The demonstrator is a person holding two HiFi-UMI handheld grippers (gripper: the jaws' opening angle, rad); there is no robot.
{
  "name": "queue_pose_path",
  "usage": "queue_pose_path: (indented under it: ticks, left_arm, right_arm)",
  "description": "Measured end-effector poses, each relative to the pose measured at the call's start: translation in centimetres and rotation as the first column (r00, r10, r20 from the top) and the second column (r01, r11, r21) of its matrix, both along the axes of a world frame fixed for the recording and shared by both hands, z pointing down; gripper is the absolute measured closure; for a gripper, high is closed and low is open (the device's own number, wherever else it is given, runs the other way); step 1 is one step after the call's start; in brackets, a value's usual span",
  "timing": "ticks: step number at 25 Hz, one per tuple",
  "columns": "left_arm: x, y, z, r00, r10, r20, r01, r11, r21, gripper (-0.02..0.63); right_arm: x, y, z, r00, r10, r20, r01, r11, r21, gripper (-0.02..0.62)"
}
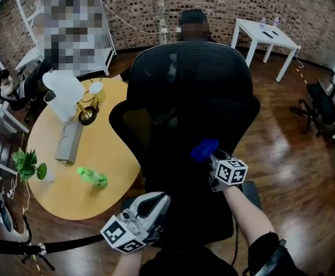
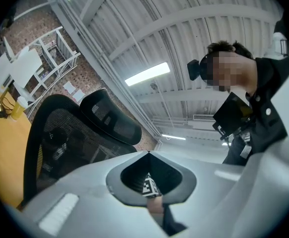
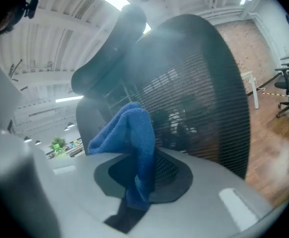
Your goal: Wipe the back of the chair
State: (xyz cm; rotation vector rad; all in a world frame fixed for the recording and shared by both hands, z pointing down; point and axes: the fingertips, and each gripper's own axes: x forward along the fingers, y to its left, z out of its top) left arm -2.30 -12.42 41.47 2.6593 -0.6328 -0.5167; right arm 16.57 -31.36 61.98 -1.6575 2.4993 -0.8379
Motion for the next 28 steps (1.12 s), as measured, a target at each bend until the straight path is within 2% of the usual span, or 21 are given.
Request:
queue_pose_path:
  ticks: [5, 8, 12, 16, 17, 18, 22, 24, 28]
  left_arm:
    - [1.6, -1.1, 0.4, 1.0, 0.003, -0.016, -0.003, 1.0, -0.004, 0.609]
    - [2.7, -1.6, 0.4, 0.999, 0.026, -0.022, -0.026, 1.0, -0.001, 0.609]
    - [3.8, -2.0, 0.6, 0.998, 0.061, -0.026, -0.061, 0.998, -0.003, 0.609]
    - [4.5, -2.1, 0.7, 0.996, 0.082, -0.034, -0.082, 0.997, -0.004, 0.609]
    - [4.6, -2.0, 0.7, 0.996, 0.086, -0.037, -0.087, 0.996, -0.005, 0.609]
    - [4.6, -1.9, 0.7, 0.995, 0.09, -0.039, -0.09, 0.996, -0.006, 0.609]
    - [4.4, -1.3, 0.8, 0.995, 0.091, -0.034, -0.092, 0.996, -0.008, 0.609]
    - [3.9, -1.2, 0.9, 0.996, 0.088, -0.025, -0.088, 0.996, -0.002, 0.609]
    - [2.3, -0.4, 0.9, 0.998, 0.068, 0.001, -0.068, 0.998, 0.016, 0.609]
  right_arm:
    - [7.6, 0.6, 0.5, 0.992, 0.112, -0.059, -0.113, 0.994, -0.007, 0.541]
    - [12.0, 1.7, 0.6, 0.973, 0.214, -0.084, -0.216, 0.976, -0.017, 0.541]
    - [18.2, 4.6, 1.5, 0.915, 0.397, -0.069, -0.401, 0.913, -0.072, 0.541]
    - [22.0, 7.0, 0.7, 0.84, 0.526, -0.134, -0.534, 0.845, -0.035, 0.541]
    - [21.6, 7.2, 0.9, 0.84, 0.525, -0.139, -0.534, 0.845, -0.036, 0.541]
    - [20.6, 7.0, 1.3, 0.854, 0.503, -0.134, -0.513, 0.857, -0.048, 0.541]
    - [12.9, 5.6, 5.1, 0.943, 0.317, -0.105, -0.329, 0.934, -0.136, 0.541]
    - [8.7, 5.1, 6.8, 0.966, 0.239, -0.1, -0.253, 0.951, -0.177, 0.541]
    - [1.1, 4.2, 9.0, 0.989, 0.122, -0.079, -0.137, 0.965, -0.222, 0.541]
